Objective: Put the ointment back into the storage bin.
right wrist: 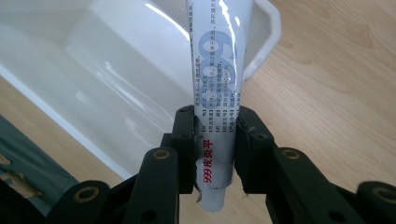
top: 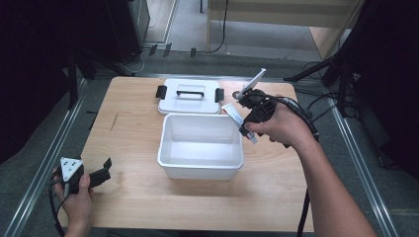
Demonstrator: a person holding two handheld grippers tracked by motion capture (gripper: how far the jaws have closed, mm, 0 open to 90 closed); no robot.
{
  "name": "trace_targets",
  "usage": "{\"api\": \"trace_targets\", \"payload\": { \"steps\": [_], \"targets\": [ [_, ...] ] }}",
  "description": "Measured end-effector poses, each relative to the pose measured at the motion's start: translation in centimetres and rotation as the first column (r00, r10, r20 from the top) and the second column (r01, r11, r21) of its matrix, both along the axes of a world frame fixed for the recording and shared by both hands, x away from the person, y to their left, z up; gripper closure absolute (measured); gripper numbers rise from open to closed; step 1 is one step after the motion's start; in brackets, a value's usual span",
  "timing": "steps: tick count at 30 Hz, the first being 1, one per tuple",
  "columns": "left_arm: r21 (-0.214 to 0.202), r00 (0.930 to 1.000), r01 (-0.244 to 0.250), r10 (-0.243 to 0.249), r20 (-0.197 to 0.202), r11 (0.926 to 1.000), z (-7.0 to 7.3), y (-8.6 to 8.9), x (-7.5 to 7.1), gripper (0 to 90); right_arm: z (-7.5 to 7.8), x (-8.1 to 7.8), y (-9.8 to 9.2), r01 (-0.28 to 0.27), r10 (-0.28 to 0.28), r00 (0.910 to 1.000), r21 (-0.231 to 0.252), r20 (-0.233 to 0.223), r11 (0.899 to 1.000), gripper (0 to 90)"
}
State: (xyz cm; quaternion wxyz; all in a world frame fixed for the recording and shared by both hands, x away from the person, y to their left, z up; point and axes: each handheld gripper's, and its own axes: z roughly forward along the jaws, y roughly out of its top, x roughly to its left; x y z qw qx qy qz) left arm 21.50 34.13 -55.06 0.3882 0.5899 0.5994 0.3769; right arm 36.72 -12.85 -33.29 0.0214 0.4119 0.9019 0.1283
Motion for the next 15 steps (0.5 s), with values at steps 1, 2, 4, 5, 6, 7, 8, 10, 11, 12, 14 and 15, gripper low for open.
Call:
{"api": "trace_targets", "payload": {
  "steps": [1, 2, 4, 5, 6, 7, 8, 10, 11, 12, 14, 15],
  "targets": [
    [0.0, 1.0, 0.0, 0.0, 0.0, 1.0, 0.0, 0.0, 0.0, 0.0, 0.0, -0.1, 0.3, -0.042, 0.042, 0.9991, 0.006, 0.002, 0.999, 72.9],
    [0.0, 1.0, 0.0, 0.0, 0.0, 1.0, 0.0, 0.0, 0.0, 0.0, -0.1, -0.2, 0.5, -0.067, 0.067, 0.9977, 0.007, 0.008, 0.998, 72.9],
    [0.0, 1.0, 0.0, 0.0, 0.0, 1.0, 0.0, 0.0, 0.0, 0.0, -0.1, -0.2, 0.6, -0.09, 0.089, 0.9959, 0.009, 0.017, 0.996, 72.9],
    [-0.001, 1.0, 0.0, 0.0, 0.001, 1.0, 0.0, 0.0, 0.0, 0.0, -0.1, -0.3, 0.9, -0.137, 0.137, 0.9902, 0.005, 0.028, 0.991, 72.9],
    [-0.001, 1.0, 0.0, 0.0, 0.001, 1.0, 0.0, 0.0, 0.0, 0.0, -0.1, -0.4, 1.1, -0.165, 0.164, 0.9856, 0.003, 0.039, 0.986, 72.9],
    [-0.002, 1.0, 0.0, 0.0, 0.002, 1.0, 0.0, 0.0, 0.0, 0.0, -0.1, -0.5, 1.2, -0.185, 0.184, 0.9819, 0.008, 0.043, 0.983, 72.8],
    [-0.002, 1.0, 0.0, 0.0, 0.001, 1.0, 0.0, 0.0, 0.0, 0.0, -0.1, -0.5, 1.3, -0.208, 0.207, 0.9774, 0.013, 0.045, 0.978, 72.9],
    [-0.002, 1.0, 0.0, 0.0, 0.002, 1.0, 0.0, 0.0, 0.0, 0.0, -0.2, -0.6, 1.6, -0.246, 0.245, 0.9679, 0.011, 0.054, 0.969, 72.8],
    [-0.002, 1.0, 0.001, -0.001, 0.001, 1.0, 0.0, 0.0, 0.0, 0.0, -0.2, -0.6, 1.7, -0.269, 0.268, 0.9615, 0.012, 0.06, 0.963, 72.8],
    [-0.002, 1.0, 0.001, -0.001, 0.001, 1.0, 0.0, 0.0, 0.0, 0.0, -0.2, -0.6, 1.7, -0.269, 0.268, 0.9615, 0.012, 0.06, 0.963, 72.8],
    [-0.004, 1.0, 0.0, 0.0, 0.003, 1.0, 0.0, 0.0, 0.0, 0.0, -0.4, -0.8, 2.0, -0.331, 0.331, 0.9411, -0.005, 0.071, 0.944, 72.8],
    [-0.004, 1.0, 0.001, -0.001, 0.003, 1.0, 0.0, 0.0, 0.0, 0.0, -0.5, -0.9, 2.1, -0.353, 0.353, 0.9328, -0.007, 0.074, 0.936, 72.8]
  ]
}}
